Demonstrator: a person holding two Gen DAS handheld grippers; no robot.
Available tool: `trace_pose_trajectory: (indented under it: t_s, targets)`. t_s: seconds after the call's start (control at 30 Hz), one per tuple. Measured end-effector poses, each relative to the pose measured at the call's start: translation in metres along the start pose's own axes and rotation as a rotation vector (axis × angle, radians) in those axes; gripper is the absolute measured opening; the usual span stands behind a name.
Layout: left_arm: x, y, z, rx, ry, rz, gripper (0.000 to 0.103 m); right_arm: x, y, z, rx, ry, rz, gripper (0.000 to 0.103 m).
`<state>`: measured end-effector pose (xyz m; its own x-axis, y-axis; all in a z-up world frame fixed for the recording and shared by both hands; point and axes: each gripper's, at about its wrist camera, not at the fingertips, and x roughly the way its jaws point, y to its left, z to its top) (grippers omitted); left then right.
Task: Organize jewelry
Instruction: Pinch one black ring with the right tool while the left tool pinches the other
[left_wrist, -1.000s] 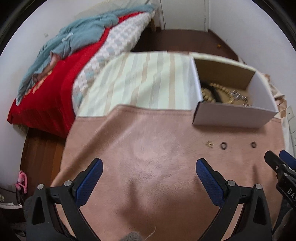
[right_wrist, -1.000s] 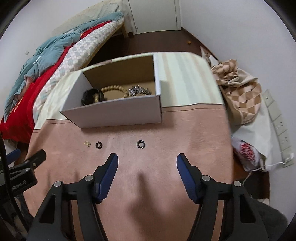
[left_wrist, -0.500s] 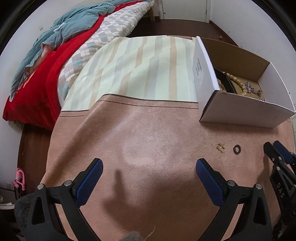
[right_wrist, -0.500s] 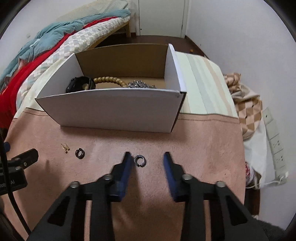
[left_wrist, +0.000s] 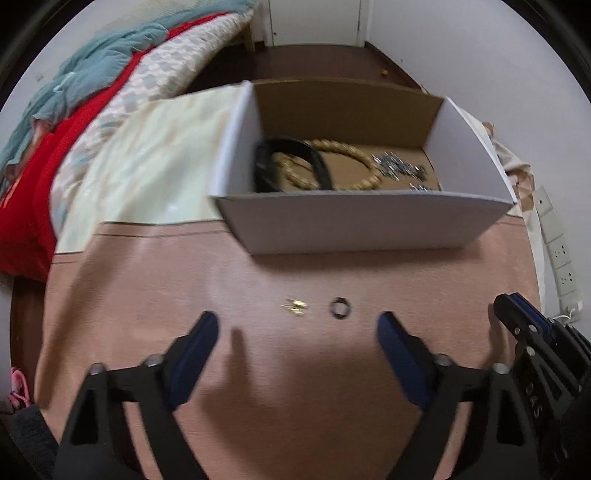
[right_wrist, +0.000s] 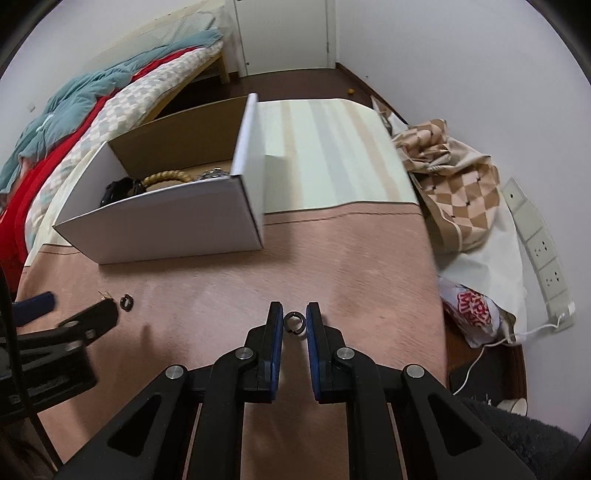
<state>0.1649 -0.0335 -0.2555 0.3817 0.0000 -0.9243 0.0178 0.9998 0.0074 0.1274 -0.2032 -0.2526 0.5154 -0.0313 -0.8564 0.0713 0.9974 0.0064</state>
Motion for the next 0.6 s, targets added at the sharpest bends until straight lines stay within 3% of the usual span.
trace_pose_trajectory:
  t_s: [0.27, 0.53, 0.6]
  targets:
    - [0.015, -0.014, 0.001, -0.001, 0.028, -0.014, 0.061, -0.007, -0.013, 0.003, 0.034, -0.019, -0.022, 0.013]
    - [0.017, -0.011, 0.013, 0.005, 0.009, -0.021, 0.029, -0.009, -0.017, 0.004, 0.052, -0.021, -0.025, 0.013]
    - [0.016, -0.01, 0.014, 0.005, 0.006, -0.022, 0.017, -0.01, -0.017, 0.004, 0.056, -0.023, -0.027, 0.013]
